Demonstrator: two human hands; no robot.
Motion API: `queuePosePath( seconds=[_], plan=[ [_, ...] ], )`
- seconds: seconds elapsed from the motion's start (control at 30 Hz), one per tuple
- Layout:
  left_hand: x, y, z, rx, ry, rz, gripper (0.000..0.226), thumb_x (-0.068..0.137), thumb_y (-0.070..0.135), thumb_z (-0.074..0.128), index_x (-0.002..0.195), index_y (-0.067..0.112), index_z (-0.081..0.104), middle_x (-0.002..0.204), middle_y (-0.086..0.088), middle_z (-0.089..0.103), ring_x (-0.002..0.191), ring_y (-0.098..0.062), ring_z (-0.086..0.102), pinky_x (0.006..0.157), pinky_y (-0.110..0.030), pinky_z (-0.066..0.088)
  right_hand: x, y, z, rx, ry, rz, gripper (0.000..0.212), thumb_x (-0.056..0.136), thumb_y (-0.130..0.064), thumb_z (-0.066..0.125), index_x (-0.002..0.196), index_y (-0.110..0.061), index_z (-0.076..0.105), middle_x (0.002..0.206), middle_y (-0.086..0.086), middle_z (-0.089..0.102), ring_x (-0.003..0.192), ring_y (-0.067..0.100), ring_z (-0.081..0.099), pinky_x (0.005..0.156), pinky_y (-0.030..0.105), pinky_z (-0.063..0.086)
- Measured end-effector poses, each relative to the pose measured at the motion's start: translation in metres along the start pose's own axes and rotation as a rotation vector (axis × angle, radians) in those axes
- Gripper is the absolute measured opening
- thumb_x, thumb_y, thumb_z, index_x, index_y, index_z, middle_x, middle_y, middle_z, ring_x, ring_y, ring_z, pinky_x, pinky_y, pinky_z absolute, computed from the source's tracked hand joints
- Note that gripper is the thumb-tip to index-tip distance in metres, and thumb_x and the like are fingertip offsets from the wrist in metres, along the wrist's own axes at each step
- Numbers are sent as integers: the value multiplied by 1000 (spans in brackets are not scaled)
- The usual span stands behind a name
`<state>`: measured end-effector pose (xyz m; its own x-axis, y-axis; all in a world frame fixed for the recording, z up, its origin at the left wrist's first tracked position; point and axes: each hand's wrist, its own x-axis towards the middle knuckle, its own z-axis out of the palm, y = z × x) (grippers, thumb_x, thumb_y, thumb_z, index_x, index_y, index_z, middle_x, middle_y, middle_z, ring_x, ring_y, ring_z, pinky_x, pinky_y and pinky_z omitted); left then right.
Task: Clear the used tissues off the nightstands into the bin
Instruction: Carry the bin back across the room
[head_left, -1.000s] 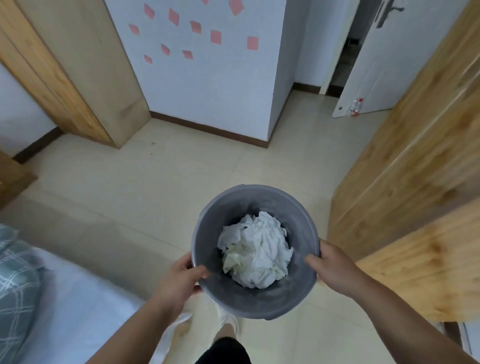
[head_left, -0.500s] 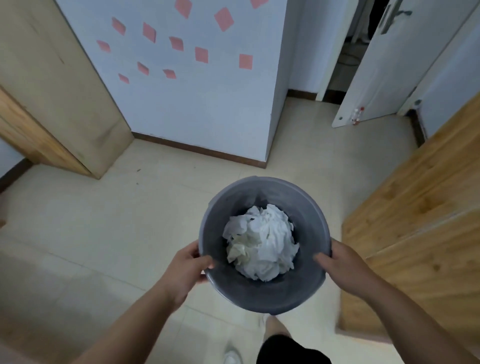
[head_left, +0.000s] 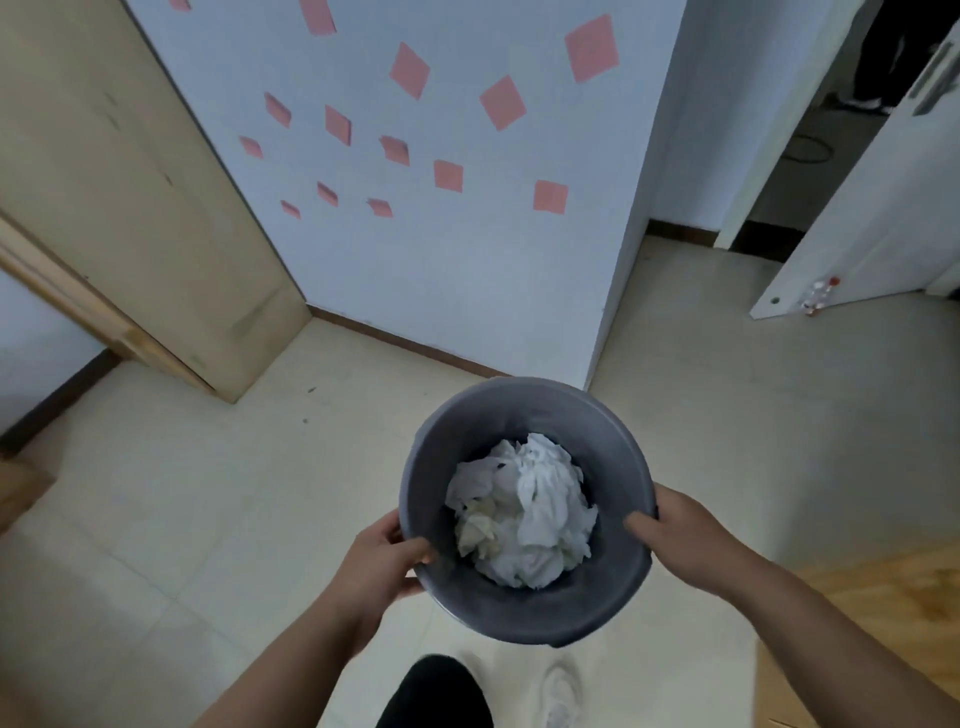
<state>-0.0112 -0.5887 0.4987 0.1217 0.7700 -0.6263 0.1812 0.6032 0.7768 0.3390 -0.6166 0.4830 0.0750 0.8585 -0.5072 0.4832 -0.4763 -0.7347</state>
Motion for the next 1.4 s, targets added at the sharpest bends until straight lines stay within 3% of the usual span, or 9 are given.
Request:
queuePosePath(
  seconds=[0.13, 0.37, 0.53, 0.77, 0.9, 1.13, 1.3, 1.4],
  plan=[
    [69, 45, -6, -32, 18, 38, 47, 70, 6, 66, 108, 31, 79, 107, 0, 82, 95, -21, 78, 71, -30, 65, 73, -34, -23, -34, 8, -25, 24, 85, -24, 55, 101, -37, 67, 92, -27, 73, 81, -4, 68, 68, 25, 53],
    [236, 85, -32, -65, -25, -80, 53, 80, -11, 58, 104, 29, 81, 106, -5, 82, 97, -28, 77, 67, -32, 65, 221, -58, -10, -27, 34, 113, 20, 89, -18, 56, 96, -32, 69, 84, -21, 74, 77, 2, 70, 64, 22, 54],
    [340, 123, -50, -56, -43, -147, 52, 82, -13, 55, 108, 26, 78, 104, -4, 82, 102, -32, 75, 68, -34, 65, 311, -97, -11, 15, 92, 221, 20, 92, -13, 54, 89, -27, 67, 76, -21, 73, 66, -8, 65, 50, 7, 45],
    [488, 172, -68, -24, -69, -191, 48, 82, -10, 56, 110, 23, 77, 103, -2, 83, 96, -25, 77, 66, -27, 63, 454, -115, -22, 0, 103, 301, 13, 92, -14, 53, 88, -16, 66, 79, 0, 71, 65, 12, 60, 53, 23, 43],
    [585, 136, -67, -20, -59, -217, 49, 82, -12, 57, 113, 21, 76, 104, -3, 83, 93, -22, 79, 67, -27, 63, 551, -72, 4, -13, 56, 328, 16, 95, -16, 53, 92, -25, 66, 84, -4, 72, 72, 7, 66, 54, 18, 46],
    [782, 0, -56, 20, -34, -277, 48, 86, -9, 58, 119, 23, 71, 110, -3, 81, 95, -21, 78, 67, -26, 64, 743, 67, 84, 61, -42, 359, 22, 95, -18, 53, 99, -36, 65, 102, -11, 73, 91, 10, 68, 68, 28, 51],
    [878, -70, -48, 53, -88, -305, 48, 91, -9, 58, 125, 24, 66, 119, -4, 77, 106, -26, 74, 69, -28, 64, 830, 150, 124, 152, -93, 375, 33, 89, -21, 58, 120, -30, 66, 116, 0, 74, 106, 24, 70, 95, 49, 58],
    [913, -90, -44, 78, -118, -297, 47, 93, -7, 60, 127, 25, 65, 121, -3, 76, 107, -24, 74, 71, -27, 64, 859, 179, 133, 203, -105, 373, 27, 93, -22, 62, 117, -34, 65, 119, 0, 74, 108, 25, 70, 102, 52, 55]
  ],
)
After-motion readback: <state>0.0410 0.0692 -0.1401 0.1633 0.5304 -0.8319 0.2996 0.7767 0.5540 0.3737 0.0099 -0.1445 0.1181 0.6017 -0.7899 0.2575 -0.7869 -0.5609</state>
